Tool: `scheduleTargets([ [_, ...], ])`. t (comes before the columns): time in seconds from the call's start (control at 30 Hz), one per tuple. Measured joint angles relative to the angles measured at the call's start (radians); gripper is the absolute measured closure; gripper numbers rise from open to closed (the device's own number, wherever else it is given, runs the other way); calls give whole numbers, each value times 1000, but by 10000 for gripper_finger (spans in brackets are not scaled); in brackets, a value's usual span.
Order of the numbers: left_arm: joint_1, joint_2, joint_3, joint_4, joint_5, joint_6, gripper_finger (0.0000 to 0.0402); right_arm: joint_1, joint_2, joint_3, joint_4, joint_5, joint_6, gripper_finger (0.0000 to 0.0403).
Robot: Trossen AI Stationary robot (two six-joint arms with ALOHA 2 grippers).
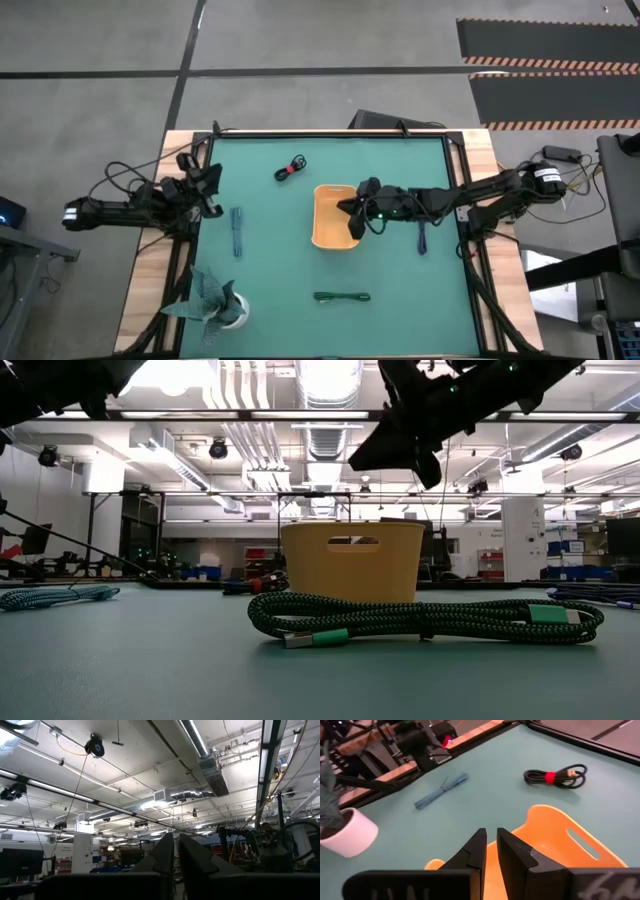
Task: Pick and place USB-C Cables
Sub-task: Put the purple charger cable into the yellow bin
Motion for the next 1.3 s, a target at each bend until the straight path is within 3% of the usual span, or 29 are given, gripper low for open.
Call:
scheduleTargets([
  [0.23,0,0,0,9,0,0,389,9,0,83,-144,0,55,367],
  [0.5,0,0,0,14,0,0,389,8,17,254,-525,26,167,367],
  [0.77,0,-1,0,14,0,0,389,8,17,357,-895,69,419,367],
  [0.93,0,-1,0,14,0,0,389,8,17,352,-1078,56,591,367],
  [1.1,0,-1,0,14,0,0,389,6,16,282,-1243,-25,746,367],
  [1.3,0,-1,0,16,0,0,389,5,12,169,-1289,-103,840,367],
])
